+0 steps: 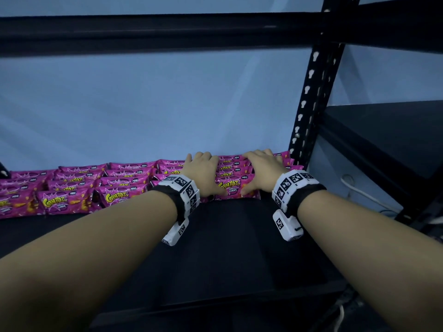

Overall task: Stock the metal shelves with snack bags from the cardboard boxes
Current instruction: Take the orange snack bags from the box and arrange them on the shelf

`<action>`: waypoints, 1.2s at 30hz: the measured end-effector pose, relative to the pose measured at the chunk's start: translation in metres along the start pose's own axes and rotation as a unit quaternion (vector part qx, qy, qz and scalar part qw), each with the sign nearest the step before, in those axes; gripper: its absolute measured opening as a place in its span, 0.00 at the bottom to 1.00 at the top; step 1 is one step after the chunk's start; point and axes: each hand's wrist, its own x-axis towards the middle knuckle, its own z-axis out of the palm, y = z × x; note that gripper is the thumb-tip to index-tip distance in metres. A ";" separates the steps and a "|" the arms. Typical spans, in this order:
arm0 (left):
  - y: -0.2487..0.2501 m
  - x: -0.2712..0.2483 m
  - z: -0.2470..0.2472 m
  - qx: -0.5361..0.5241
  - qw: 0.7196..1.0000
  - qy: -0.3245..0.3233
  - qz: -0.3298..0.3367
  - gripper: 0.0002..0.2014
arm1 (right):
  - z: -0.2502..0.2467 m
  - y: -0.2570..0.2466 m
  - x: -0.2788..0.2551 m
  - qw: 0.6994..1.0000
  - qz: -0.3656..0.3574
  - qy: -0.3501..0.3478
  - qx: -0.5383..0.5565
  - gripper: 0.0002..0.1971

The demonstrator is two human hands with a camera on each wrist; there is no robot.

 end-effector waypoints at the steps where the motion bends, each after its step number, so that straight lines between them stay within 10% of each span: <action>1: 0.001 0.000 0.001 0.004 1.000 0.000 0.003 0.50 | 0.001 0.002 0.000 1.000 -0.009 -0.003 -0.006 0.63; 28: -0.002 0.006 0.002 0.001 1.000 0.022 0.020 0.49 | 0.009 0.004 0.009 0.999 -0.028 0.007 -0.029 0.57; 36: -0.005 0.001 0.003 0.007 0.999 0.019 0.051 0.43 | 0.008 0.009 0.000 0.999 -0.030 0.023 -0.001 0.41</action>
